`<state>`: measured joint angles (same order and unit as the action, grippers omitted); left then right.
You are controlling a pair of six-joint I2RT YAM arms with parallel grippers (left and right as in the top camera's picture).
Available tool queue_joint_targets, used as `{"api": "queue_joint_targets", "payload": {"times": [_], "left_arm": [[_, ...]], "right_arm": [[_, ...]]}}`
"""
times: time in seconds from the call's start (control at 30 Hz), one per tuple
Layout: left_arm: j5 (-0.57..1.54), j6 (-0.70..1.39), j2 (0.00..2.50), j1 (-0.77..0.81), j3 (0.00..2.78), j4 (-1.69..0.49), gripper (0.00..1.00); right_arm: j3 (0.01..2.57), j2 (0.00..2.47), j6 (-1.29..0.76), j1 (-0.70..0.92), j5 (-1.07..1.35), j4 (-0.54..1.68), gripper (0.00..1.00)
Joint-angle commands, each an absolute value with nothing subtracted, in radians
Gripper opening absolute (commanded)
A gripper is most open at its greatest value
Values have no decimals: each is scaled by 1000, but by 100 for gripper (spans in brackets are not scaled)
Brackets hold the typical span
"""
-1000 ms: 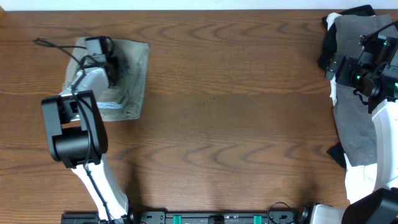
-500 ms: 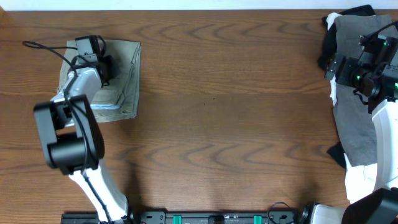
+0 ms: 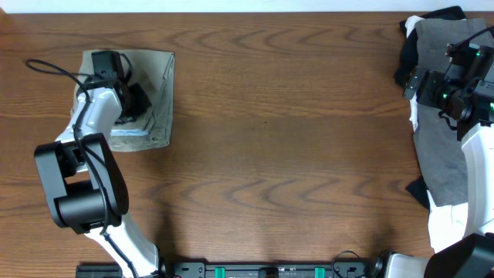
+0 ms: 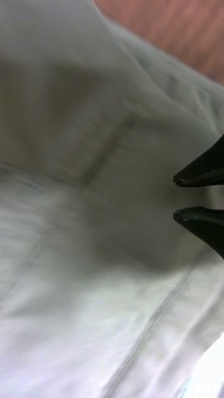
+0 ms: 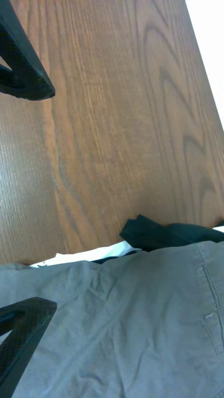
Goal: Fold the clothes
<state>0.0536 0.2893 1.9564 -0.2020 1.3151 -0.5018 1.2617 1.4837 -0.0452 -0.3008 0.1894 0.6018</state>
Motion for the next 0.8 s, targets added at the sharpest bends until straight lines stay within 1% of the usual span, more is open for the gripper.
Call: {"api": "queue_joint_targets", "payload": {"times": [0.0,0.17,0.43,0.6,0.7,0.77], "left_arm": [[122,320,1973,-203,1291,-533,15],[146,321,1974,-190,1229,-524,15],[139,321,1977,-191,1078,-372,15],[140,320,1953,-191,1091,-389,15],[149,320,1892,-191,1109,-414,14],[146,320,1838,-192,1110,-410,15]], "right_arm": [[1256,1489,-55,-302,188,599,99],[1256,1489,-55,-302,188,599,99],[1256,1489,-55,-302,188,599,99],[1256,1489,-55,-302,188,599,99],[1256,1489,-55,-302,188,599,99],[1256,1489,-55,-302,188,599,99]]}}
